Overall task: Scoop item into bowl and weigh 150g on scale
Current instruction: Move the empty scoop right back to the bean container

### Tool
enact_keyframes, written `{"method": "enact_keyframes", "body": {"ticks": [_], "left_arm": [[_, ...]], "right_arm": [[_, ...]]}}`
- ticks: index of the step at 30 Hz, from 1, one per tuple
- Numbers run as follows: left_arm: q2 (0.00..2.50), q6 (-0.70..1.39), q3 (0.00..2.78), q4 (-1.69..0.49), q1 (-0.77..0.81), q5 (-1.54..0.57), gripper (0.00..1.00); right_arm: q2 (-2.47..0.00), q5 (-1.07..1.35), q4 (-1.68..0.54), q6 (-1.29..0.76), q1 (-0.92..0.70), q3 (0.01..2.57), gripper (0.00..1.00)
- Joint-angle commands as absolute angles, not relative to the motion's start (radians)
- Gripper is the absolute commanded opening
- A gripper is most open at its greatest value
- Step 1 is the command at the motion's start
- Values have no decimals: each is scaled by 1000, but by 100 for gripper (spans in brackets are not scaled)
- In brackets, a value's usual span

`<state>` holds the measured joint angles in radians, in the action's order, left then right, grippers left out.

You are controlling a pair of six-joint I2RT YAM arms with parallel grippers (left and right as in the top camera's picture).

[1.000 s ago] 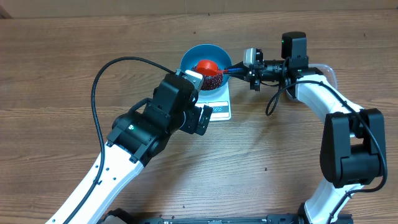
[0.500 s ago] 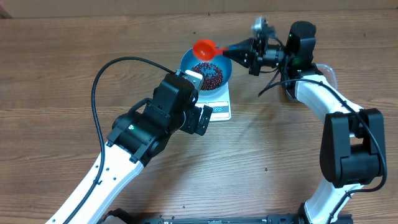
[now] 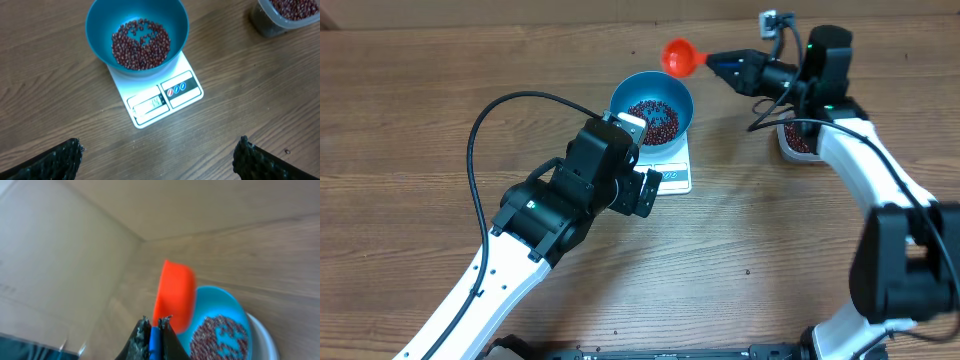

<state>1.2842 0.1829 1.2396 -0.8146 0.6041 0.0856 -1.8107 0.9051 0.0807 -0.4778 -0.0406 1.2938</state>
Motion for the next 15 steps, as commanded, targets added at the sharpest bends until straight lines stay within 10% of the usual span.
{"method": "enact_keyframes", "body": {"ticks": [1, 15], "left_arm": [[1290, 179, 1241, -812, 603, 78, 100], [1290, 179, 1241, -812, 603, 78, 100]], "right_arm": [[-1666, 688, -106, -379, -13, 1318, 4], [-1381, 15, -664, -145, 31, 1318, 4]]}}
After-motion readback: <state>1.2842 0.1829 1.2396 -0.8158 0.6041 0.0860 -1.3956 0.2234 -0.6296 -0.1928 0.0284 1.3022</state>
